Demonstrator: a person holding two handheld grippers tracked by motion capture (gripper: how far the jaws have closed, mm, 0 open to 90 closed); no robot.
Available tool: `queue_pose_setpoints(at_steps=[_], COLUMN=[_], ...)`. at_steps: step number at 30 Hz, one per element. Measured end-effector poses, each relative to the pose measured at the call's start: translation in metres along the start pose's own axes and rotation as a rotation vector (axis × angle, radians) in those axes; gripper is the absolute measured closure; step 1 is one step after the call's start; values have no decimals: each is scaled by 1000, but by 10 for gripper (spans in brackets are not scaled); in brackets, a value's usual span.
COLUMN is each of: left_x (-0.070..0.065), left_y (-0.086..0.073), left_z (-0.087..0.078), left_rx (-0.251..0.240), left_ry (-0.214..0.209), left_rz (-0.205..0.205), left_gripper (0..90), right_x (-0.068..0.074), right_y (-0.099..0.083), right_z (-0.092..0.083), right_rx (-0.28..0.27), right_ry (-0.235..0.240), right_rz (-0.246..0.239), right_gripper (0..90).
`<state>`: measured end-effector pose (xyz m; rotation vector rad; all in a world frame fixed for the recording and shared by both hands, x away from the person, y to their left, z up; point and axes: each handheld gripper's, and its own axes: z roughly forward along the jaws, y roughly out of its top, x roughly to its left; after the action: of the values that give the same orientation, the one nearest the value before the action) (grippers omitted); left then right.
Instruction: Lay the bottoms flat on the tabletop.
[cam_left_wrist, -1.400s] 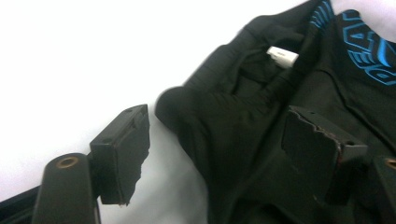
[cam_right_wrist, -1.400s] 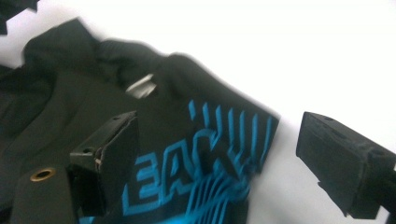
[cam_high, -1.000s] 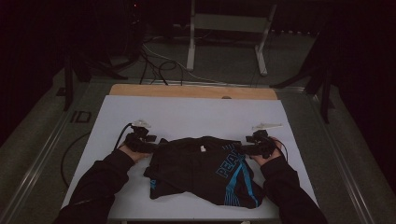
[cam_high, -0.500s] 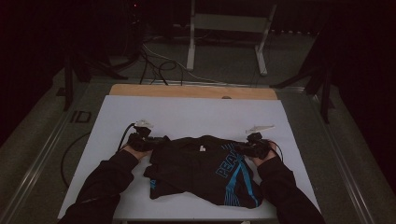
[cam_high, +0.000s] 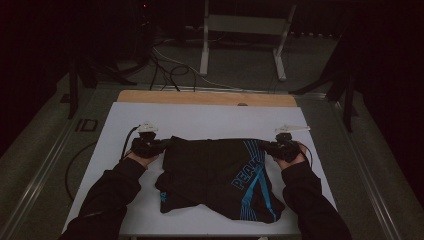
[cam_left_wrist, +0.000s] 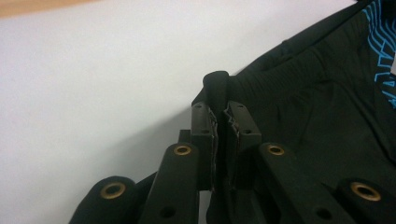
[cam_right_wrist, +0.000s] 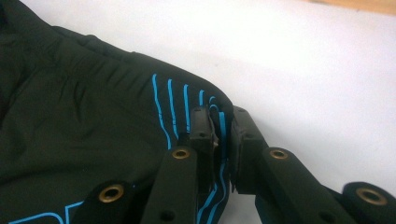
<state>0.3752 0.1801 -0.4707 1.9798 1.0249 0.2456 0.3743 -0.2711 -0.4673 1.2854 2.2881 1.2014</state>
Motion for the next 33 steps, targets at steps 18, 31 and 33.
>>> queue_pose_setpoints(at_steps=[18, 31, 33], left_x=[9, 31, 34], left_y=[33, 44, 44], left_z=[4, 38, 45], left_rx=[-137, -117, -108], left_ry=[84, 143, 138], left_rz=[45, 26, 12], left_gripper=[834, 833, 832], right_x=[-12, -24, -26], right_y=[41, 59, 60], right_z=[5, 37, 42], right_rx=[-99, -82, -72], right_ry=[-48, -129, -147], right_rz=[35, 78, 80], right_gripper=[817, 816, 816])
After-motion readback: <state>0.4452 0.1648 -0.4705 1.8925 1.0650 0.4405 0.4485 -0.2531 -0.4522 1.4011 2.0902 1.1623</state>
